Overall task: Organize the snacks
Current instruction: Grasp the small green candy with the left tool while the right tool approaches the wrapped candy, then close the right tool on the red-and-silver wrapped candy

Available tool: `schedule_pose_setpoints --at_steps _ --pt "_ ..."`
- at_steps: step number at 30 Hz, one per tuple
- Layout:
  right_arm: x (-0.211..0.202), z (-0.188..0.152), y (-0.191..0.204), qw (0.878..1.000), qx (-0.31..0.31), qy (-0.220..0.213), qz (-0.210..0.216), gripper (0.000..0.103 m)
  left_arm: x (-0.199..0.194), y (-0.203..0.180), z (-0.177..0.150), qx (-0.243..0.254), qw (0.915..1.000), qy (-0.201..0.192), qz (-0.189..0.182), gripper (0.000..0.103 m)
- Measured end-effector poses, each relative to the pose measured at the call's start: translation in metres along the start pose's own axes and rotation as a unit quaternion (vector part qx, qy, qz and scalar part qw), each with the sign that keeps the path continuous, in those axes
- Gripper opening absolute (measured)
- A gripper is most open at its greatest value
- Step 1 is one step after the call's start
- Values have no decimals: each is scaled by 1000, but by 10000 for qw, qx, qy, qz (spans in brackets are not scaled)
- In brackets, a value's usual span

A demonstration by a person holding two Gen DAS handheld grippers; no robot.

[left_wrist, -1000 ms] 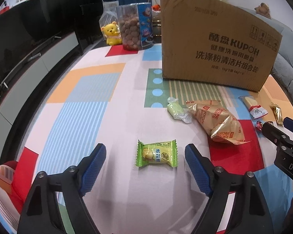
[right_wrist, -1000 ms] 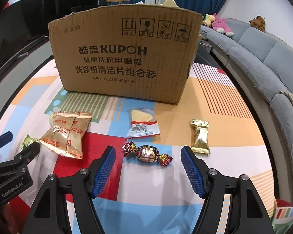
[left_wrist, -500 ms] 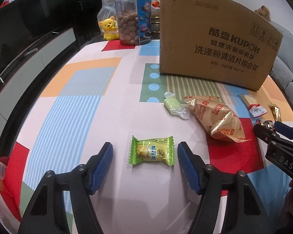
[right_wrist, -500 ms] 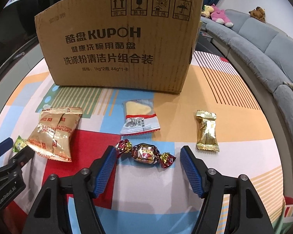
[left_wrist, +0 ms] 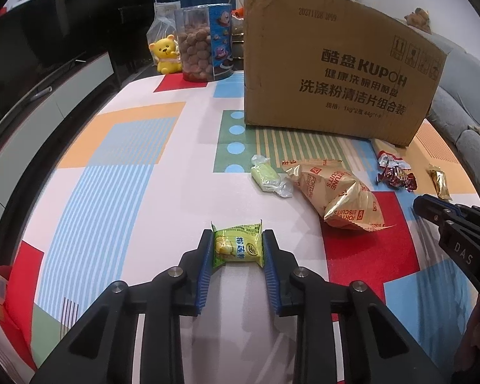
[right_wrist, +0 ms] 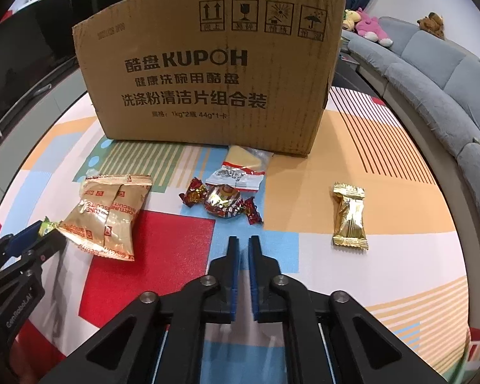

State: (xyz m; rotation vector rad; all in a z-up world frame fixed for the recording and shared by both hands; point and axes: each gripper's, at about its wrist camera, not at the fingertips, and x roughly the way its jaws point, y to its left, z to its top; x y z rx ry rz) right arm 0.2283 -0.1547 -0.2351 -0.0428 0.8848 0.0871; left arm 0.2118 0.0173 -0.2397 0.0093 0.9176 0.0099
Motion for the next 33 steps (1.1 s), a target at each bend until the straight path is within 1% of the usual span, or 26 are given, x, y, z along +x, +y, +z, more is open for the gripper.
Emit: schedule_pose_setpoints --at_steps 5,7,8,9,11,14,28,30,32,33 --pt "-5 5 1 10000 -28 -94 -10 6 -3 -1 1 0 10000 -58 -9 29" --pt "-7 6 1 9999 -63 -85 -7 9 -3 -1 1 3 10000 -70 -4 29" --pt "-6 6 2 9999 -95 -75 -27 17 -3 0 1 -4 10000 -70 2 29" --pt "-6 7 2 9999 -110 -83 -32 34 -3 0 1 -21 10000 -67 5 29" --pt "-6 8 1 9998 -123 -181 -41 49 -2 1 1 -46 10000 -53 7 29" --pt "-3 11 3 9995 -202 -201 -96 55 -1 2 1 -69 10000 -39 11 29" --pt "29 29 9 9995 -265 -27 167 54 4 7 4 -178 9998 26 30 29" --pt "31 29 8 9995 -219 -30 231 40 4 7 4 -184 9998 25 33 29" --pt "31 29 10 9993 -267 -44 260 32 3 7 4 -186 9998 23 34 29" --pt "31 26 12 9992 -293 -53 261 31 3 7 4 -186 9998 23 35 29"
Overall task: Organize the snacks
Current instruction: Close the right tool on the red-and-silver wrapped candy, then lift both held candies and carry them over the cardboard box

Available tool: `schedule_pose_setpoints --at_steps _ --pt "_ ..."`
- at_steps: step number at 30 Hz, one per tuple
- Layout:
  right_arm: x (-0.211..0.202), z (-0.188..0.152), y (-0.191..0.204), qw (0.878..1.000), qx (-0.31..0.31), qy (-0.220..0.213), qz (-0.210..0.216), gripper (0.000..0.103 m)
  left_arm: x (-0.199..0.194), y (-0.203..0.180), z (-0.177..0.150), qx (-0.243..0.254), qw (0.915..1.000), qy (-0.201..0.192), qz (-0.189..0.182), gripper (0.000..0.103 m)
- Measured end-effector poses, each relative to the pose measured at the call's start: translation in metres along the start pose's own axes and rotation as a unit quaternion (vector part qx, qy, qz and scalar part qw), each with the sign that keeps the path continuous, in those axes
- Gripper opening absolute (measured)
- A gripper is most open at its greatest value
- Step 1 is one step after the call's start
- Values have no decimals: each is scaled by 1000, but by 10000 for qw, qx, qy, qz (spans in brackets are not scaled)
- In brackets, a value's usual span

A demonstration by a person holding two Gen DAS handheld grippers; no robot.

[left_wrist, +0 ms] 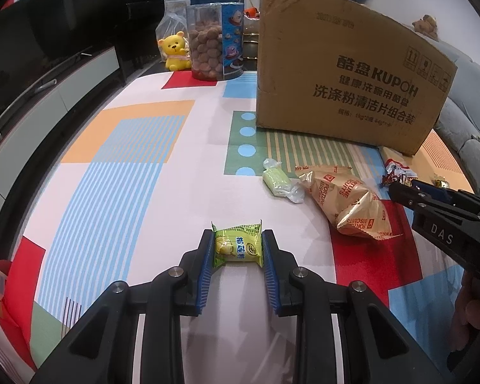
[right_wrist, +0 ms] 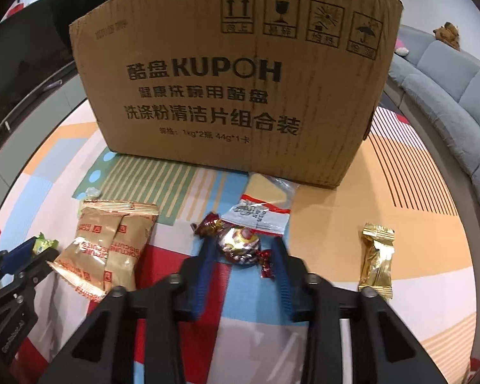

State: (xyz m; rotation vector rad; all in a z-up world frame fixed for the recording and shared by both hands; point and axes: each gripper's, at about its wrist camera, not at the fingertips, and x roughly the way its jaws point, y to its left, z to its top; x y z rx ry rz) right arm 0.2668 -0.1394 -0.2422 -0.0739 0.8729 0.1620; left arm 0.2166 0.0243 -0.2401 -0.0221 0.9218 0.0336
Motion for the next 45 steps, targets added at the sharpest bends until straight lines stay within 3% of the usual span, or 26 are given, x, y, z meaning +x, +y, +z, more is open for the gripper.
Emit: schedule_pose_setpoints --at_steps 13,45 --pt "-33 -5 -4 9999 12 -141 54 31 -17 -1 5 67 9998 -203 59 29" --pt "-141 7 4 9947 39 -1027 14 31 -101 -10 22 171 9954 -934 112 29"
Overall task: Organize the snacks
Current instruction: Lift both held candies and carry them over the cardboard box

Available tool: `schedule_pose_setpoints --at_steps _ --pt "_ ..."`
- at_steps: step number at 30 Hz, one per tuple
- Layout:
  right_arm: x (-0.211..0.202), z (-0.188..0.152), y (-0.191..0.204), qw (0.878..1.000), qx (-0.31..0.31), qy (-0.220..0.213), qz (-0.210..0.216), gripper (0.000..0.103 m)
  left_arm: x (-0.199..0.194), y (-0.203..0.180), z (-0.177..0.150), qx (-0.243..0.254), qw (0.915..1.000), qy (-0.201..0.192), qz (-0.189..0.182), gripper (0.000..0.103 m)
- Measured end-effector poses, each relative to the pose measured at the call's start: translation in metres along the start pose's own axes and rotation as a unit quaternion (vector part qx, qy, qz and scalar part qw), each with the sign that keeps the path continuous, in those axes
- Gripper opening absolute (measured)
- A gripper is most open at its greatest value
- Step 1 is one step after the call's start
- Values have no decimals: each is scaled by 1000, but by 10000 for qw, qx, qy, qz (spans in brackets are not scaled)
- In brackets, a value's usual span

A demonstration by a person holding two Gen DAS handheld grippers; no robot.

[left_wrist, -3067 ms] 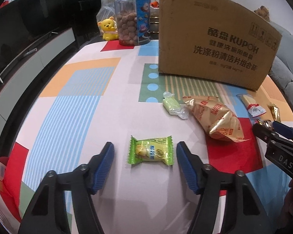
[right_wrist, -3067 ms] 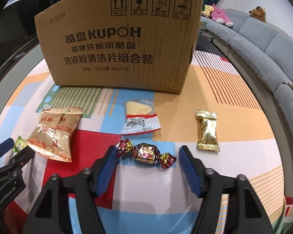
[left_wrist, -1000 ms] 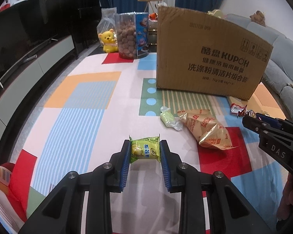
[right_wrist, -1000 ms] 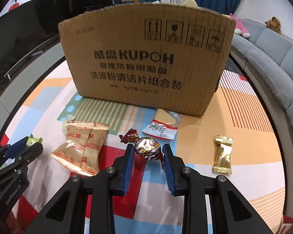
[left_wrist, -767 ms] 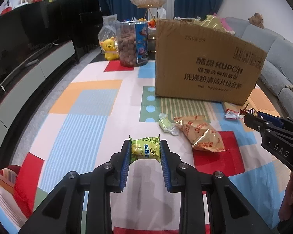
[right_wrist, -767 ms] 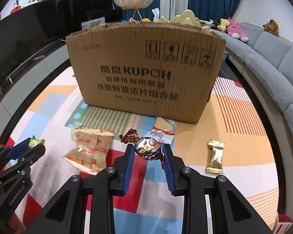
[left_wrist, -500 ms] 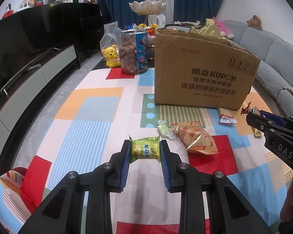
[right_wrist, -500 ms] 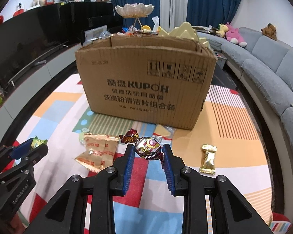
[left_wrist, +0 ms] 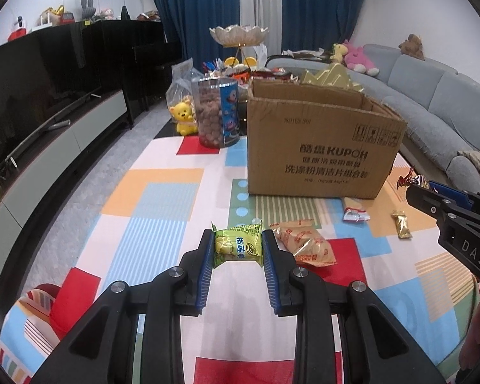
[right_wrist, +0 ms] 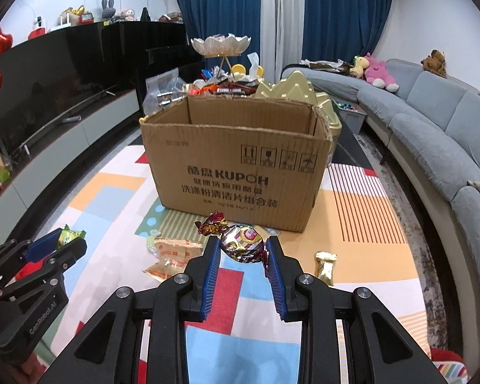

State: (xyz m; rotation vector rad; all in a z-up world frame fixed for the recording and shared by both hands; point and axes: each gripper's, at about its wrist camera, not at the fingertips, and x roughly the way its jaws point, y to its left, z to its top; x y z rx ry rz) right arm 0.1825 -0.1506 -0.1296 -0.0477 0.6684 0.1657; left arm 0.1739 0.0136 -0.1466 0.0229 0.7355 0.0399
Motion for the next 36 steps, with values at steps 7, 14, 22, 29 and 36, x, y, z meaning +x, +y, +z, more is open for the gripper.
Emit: schedule_pose_setpoints --at_steps 7,14,22,29,36 --pt "-17 8 0 9999 23 -153 17 31 -15 -1 11 -12 9999 -157 4 29" --pt "-30 17 -2 9996 93 -272 30 31 -25 -4 26 -23 9995 -300 -15 30" --pt "-41 30 -6 9991 171 -389 18 31 -31 -11 44 -11 9990 -442 -61 29" --pt "-50 45 -16 9983 287 -510 -31 31 -32 -21 64 15 9982 -577 -136 29" --pt "-55 60 -23 9974 355 -630 -69 31 -34 -30 83 68 9975 -677 -213 30"
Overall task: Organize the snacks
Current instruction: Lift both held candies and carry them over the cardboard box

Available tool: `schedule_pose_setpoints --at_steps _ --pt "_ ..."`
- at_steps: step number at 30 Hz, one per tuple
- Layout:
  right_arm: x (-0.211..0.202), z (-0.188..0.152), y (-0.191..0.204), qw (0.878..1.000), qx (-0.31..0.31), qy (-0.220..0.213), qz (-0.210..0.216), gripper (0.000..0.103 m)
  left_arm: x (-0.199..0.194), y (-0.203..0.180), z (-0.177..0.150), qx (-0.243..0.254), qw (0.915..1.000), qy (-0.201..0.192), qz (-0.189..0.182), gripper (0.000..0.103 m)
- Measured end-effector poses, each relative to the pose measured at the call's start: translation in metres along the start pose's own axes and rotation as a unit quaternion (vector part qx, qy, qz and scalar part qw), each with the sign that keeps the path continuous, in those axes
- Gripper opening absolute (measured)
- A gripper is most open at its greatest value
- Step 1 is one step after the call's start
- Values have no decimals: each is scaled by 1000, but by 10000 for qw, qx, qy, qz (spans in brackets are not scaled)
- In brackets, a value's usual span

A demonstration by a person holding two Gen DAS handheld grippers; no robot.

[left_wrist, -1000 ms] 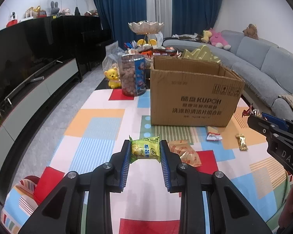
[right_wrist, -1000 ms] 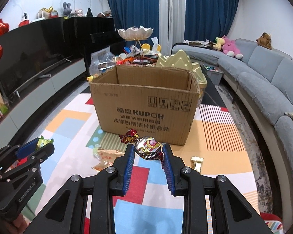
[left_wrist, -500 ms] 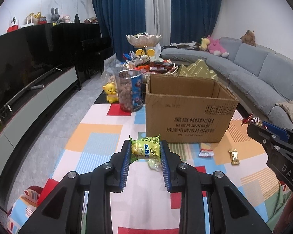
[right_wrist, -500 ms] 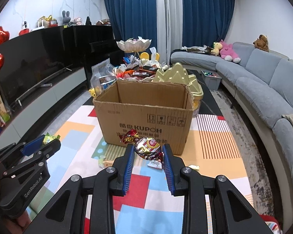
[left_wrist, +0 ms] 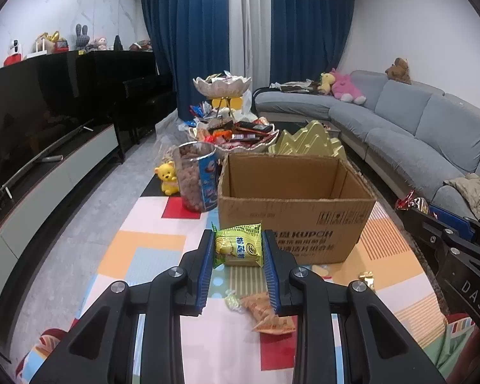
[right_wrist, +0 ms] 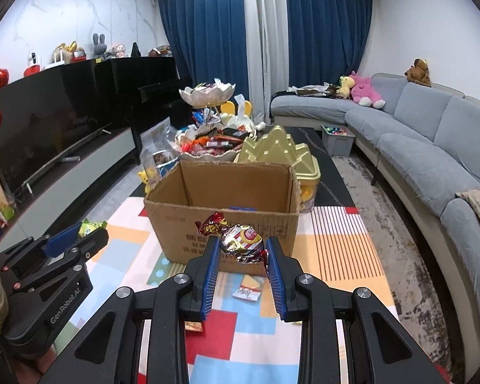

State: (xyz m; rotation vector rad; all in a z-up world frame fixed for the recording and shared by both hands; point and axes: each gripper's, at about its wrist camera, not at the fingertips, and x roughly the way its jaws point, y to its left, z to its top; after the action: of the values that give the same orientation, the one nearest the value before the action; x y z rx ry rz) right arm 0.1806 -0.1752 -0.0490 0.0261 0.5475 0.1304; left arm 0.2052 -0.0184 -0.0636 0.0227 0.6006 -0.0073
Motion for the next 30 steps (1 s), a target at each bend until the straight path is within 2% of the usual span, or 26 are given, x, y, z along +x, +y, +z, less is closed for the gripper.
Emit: schedule_pose_setpoints --at_steps 30 --pt "15 50 -6 9995 57 -306 -58 31 29 -16 61 167 9994 -224 -207 30"
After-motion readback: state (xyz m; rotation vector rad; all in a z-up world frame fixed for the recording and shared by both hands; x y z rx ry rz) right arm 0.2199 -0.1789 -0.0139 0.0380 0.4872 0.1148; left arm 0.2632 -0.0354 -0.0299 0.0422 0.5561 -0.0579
